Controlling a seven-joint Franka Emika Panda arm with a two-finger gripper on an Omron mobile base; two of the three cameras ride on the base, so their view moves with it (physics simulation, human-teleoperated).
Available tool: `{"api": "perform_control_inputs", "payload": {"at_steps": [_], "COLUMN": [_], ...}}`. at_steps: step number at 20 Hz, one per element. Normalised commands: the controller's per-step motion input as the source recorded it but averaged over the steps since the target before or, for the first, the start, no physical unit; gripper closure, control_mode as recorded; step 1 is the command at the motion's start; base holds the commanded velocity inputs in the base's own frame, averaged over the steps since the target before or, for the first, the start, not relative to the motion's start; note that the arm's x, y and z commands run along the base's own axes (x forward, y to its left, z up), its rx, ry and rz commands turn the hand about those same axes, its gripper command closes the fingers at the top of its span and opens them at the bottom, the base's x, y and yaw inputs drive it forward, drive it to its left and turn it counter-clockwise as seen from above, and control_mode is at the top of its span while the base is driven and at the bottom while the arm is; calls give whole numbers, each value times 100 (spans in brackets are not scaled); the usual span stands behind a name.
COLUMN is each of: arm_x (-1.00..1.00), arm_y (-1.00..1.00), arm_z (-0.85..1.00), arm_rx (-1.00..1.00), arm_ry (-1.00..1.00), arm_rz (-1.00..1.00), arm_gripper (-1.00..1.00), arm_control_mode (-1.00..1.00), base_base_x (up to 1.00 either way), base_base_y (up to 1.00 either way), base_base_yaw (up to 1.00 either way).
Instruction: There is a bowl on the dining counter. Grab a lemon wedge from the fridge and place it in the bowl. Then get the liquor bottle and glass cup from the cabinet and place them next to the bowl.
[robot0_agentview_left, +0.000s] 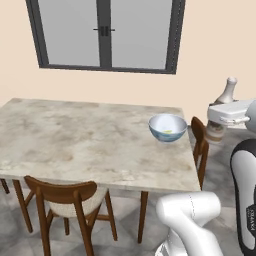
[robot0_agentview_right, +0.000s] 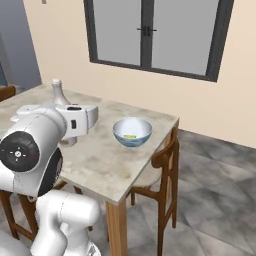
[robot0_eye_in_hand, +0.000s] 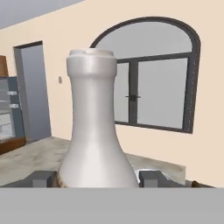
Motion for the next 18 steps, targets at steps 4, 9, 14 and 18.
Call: {"api": "perform_control_inputs", "payload": {"at_steps": [4,9,14,18], "arm_x": [0,24,24,11], "arm_y": [0,-22,-32,-19], "arm_z": [0,-66,-89,-72], "arm_rx": [0,0,0,0], "arm_ry": [0,0,1,5], "arm_rz": [0,15,23,23], "arm_gripper": [100,100,100,100], "arm_control_mode": [100,-100,-100,-100], "base_base_x": [45,7,0,0], "base_base_y": [-19,-3,0,0], "base_base_yaw": [20,4,0,0]}}
